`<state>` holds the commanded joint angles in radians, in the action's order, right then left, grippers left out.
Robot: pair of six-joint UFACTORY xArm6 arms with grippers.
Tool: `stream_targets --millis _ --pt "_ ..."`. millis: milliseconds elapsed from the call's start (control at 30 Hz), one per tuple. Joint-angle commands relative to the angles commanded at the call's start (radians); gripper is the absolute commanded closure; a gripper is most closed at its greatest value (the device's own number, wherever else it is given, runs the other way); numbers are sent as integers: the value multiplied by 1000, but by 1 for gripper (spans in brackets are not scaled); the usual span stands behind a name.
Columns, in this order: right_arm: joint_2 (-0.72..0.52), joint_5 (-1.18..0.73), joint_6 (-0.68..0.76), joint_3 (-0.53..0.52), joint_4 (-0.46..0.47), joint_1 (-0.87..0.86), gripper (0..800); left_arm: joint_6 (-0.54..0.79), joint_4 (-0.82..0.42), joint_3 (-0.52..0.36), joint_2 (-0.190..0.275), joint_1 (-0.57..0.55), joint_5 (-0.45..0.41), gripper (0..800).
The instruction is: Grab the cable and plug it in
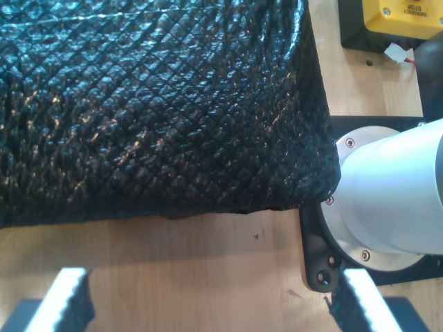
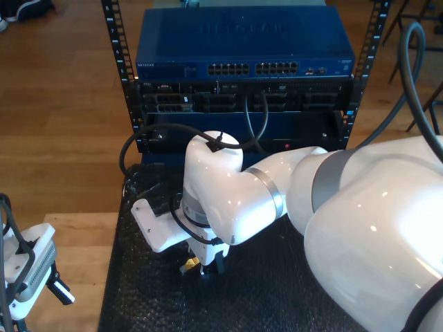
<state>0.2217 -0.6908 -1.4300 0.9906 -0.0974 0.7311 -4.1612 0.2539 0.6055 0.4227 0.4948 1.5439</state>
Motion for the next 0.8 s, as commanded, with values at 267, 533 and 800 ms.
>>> stream_targets --millis 267,533,800 --pt "-3 0 17 0 0 2 475 0 11 2 0 0 0 0" --pt "-3 2 34 -5 8 3 513 0 12 2 0 0 2 1" --pt "-3 5 34 -5 8 3 575 2 12 2 0 0 2 0"
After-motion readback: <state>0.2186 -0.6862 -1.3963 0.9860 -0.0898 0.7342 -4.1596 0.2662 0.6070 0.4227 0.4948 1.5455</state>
